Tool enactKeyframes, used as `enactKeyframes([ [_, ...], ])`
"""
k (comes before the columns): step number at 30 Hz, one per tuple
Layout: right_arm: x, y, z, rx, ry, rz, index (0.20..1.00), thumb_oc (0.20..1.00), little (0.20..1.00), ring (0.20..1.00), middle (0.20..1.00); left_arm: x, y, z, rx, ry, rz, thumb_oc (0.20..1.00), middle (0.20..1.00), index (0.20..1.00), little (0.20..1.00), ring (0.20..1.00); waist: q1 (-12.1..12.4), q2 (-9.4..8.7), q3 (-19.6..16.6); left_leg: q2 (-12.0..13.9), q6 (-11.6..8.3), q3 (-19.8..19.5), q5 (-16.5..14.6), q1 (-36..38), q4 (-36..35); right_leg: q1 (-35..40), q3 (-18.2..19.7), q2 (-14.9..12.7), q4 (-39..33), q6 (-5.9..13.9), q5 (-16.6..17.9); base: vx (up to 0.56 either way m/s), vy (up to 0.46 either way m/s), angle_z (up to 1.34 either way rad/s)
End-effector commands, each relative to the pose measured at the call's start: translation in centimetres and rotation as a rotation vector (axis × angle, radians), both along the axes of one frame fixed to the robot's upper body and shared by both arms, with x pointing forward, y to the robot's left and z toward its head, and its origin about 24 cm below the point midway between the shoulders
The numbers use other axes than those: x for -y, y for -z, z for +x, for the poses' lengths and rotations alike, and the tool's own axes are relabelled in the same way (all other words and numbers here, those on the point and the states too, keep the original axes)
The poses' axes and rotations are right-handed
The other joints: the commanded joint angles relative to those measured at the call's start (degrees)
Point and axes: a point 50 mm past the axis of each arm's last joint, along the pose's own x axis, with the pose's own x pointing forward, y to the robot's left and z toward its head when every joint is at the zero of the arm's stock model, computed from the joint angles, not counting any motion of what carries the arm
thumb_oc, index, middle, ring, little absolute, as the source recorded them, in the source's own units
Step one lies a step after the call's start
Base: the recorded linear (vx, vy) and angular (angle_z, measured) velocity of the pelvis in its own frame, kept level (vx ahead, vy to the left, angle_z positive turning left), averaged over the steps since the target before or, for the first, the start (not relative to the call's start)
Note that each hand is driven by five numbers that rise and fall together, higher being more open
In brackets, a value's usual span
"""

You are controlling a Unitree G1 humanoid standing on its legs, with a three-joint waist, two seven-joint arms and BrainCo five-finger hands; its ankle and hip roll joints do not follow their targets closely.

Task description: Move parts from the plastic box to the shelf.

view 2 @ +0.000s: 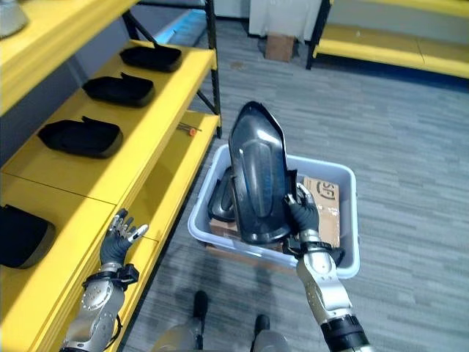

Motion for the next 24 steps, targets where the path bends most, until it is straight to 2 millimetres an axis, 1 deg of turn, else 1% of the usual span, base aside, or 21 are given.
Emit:
enactKeyframes([
  [1,-0.7,-4.3,0.5,0.222,-0.075,0.060,0.200,0.200,0.200,0.200,0.200,-1.2,-1.7,1.0,0.078,0.020,0.086,1.000,1.000,1.000,1.000,1.000,1.69,-1.37,-1.47,2.35,-1.80,-4.38,-2.47,1.86,0.28,-4.28,-2.31,0.79,10.39,-1.48,-4.65,-0.09,-0.128,0.35],
  [2,-0.9,-4.5,0.6,0.229,-0.082,0.061,0.200,0.200,0.200,0.200,0.200,-1.3,-1.7,0.9,0.072,0.016,0.088,1.000,1.000,1.000,1.000,1.000,1.92,-1.38,-1.14,2.46,-2.03,-5.05,-1.85,1.74,0.37,-4.26,-2.99,0.95,11.36,-1.87,-5.34,-0.18,-0.155,0.34],
  [3,-1.3,-4.9,0.9,0.245,-0.100,0.070,0.200,0.200,0.200,0.200,0.200,-1.4,-1.5,1.0,0.068,0.001,0.077,1.000,1.000,1.000,1.000,1.000,2.58,-1.21,-0.67,2.47,-2.66,-5.87,-0.32,0.99,0.28,-4.18,-4.02,1.32,11.51,-2.54,-6.03,-0.22,-0.136,0.39],
  [5,-1.8,-5.7,1.4,0.278,-0.114,0.085,0.200,0.200,0.200,0.200,0.200,-1.3,-1.6,1.4,0.080,-0.006,0.063,1.000,1.000,1.000,1.000,1.000,3.07,-0.70,0.14,2.21,-3.69,-6.76,2.39,-0.96,-0.22,-4.23,-6.01,1.50,10.92,-3.12,-6.18,-0.27,-0.102,0.50],
  [6,-2.3,-6.6,1.9,0.314,-0.138,0.091,0.200,0.200,0.200,0.200,0.200,-0.8,-1.6,1.8,0.088,-0.002,0.038,1.000,1.000,1.000,1.000,1.000,3.74,-0.13,1.11,1.07,-3.96,-5.65,4.08,-3.46,-0.26,-4.25,-7.75,1.05,9.73,-3.23,-5.72,-0.28,-0.071,0.62],
  [7,-2.3,-6.9,2.0,0.321,-0.136,0.082,0.200,0.200,0.200,0.200,0.200,-0.5,-1.5,1.8,0.086,0.002,0.029,1.000,1.000,1.000,1.000,1.000,3.67,0.33,1.30,0.84,-3.82,-4.11,4.57,-4.44,-0.26,-4.00,-8.55,0.95,8.43,-3.17,-4.93,-0.27,-0.088,0.88],
  [8,-2.0,-7.1,1.8,0.334,-0.125,0.074,0.200,0.200,0.200,0.200,0.200,-0.2,-1.5,2.1,0.087,0.007,0.023,1.000,1.000,1.000,1.000,1.000,3.15,0.16,1.96,0.90,-2.50,4.79,4.37,-5.03,-0.02,-2.70,-10.59,0.07,6.30,-3.14,-3.95,-0.23,-0.112,1.91],
  [9,-0.8,-6.4,0.6,0.312,-0.095,0.053,0.200,0.200,0.200,0.200,0.200,-0.1,-1.8,2.1,0.103,0.017,0.033,1.000,1.000,1.000,1.000,1.000,1.64,-1.93,2.45,2.31,-0.95,11.55,-3.90,-3.31,9.55,-1.95,-13.44,-2.60,4.53,-2.96,-3.09,-0.20,-0.096,1.87],
  [10,-0.4,-6.2,0.1,0.310,-0.081,0.055,0.200,0.200,0.200,0.200,0.200,-0.1,-2.0,2.2,0.111,0.015,0.040,1.000,1.000,1.000,1.000,1.000,1.31,-2.58,2.78,3.42,-1.23,11.49,-4.75,-3.54,11.74,-1.72,-14.01,-3.53,4.78,-3.23,-2.87,-0.15,-0.030,1.87],
  [12,0.5,-5.8,-0.6,0.300,-0.040,0.078,0.200,0.200,0.200,0.200,0.200,0.0,-2.2,2.6,0.119,0.018,0.038,1.000,1.000,1.000,1.000,1.000,0.25,-3.02,2.91,6.39,-1.85,13.67,-5.59,-3.05,13.58,-1.22,-16.04,-5.30,5.87,-3.14,-2.78,-0.02,0.103,1.23],
  [13,1.3,-5.5,-1.2,0.291,0.000,0.070,0.200,0.200,0.200,0.200,0.200,0.1,-2.4,2.9,0.127,0.016,0.040,1.000,1.000,1.000,1.000,1.000,-0.94,-3.14,3.01,9.82,-2.70,16.51,-6.76,-2.84,16.04,-1.18,-17.60,-7.04,7.56,-3.08,-3.06,0.05,0.327,1.16],
  [14,1.6,-5.2,-1.7,0.280,0.019,0.084,0.200,0.200,0.200,0.200,0.200,0.2,-2.4,2.7,0.131,0.027,0.041,1.000,1.000,1.000,1.000,1.000,-1.32,-1.80,3.03,7.88,-2.00,16.90,-8.09,-0.36,12.17,-1.16,-18.61,-8.81,9.51,-1.89,-2.58,0.10,0.434,0.92],
  [15,2.0,-4.7,-2.1,0.262,0.043,0.094,0.200,0.200,0.200,0.200,0.200,-0.2,-2.3,2.3,0.127,0.014,0.058,1.000,1.000,1.000,1.000,1.000,-1.13,-1.96,3.29,6.81,-1.85,16.08,-9.39,-1.46,15.15,-0.84,-18.83,-10.29,9.99,-1.73,-2.01,0.10,0.414,0.81],
  [16,1.9,-4.5,-2.0,0.260,0.053,0.118,0.200,0.200,0.200,0.200,0.200,-0.5,-2.4,2.4,0.133,0.005,0.058,1.000,1.000,1.000,1.000,1.000,-0.51,-2.30,4.06,6.09,-1.70,14.80,-9.73,-2.89,17.43,-0.73,-18.67,-10.78,9.57,-1.64,-1.28,0.10,0.292,0.56],
  [17,2.1,-4.1,-2.4,0.247,0.056,0.134,0.200,0.200,0.200,0.200,0.200,-1.3,-2.2,1.7,0.117,-0.025,0.059,1.000,1.000,1.000,1.000,1.000,-0.28,-2.59,3.72,5.58,-1.21,16.44,-10.64,-2.14,14.86,0.04,-19.21,-11.19,7.78,-0.38,0.28,0.07,0.260,0.30],
  [20,2.2,-3.4,-2.7,0.211,0.060,0.110,0.200,0.200,0.200,0.200,0.200,-3.1,-2.2,0.6,0.111,-0.101,0.093,1.000,1.000,1.000,1.000,1.000,1.17,-3.91,2.90,2.80,0.31,16.37,-11.81,-2.68,14.05,0.61,-20.59,-12.68,5.72,1.18,2.17,0.14,0.243,0.42],
  [22,1.7,-3.2,-2.5,0.204,0.034,0.111,0.200,0.200,0.200,0.200,0.200,-3.4,-2.3,0.6,0.111,-0.112,0.109,1.000,1.000,1.000,1.000,1.000,2.26,-5.17,2.48,1.71,0.85,15.57,-12.23,-3.28,13.82,1.13,-21.53,-12.98,5.10,1.79,2.77,0.12,0.128,0.58],
  [24,1.0,-3.4,-2.0,0.209,0.001,0.109,0.200,0.200,0.200,0.200,0.200,-3.6,-2.3,0.4,0.110,-0.123,0.114,1.000,1.000,1.000,1.000,1.000,3.08,-6.18,1.92,0.80,1.46,15.34,-12.70,-3.07,13.16,1.38,-21.87,-13.25,4.52,2.80,4.25,0.13,0.095,0.39],
])
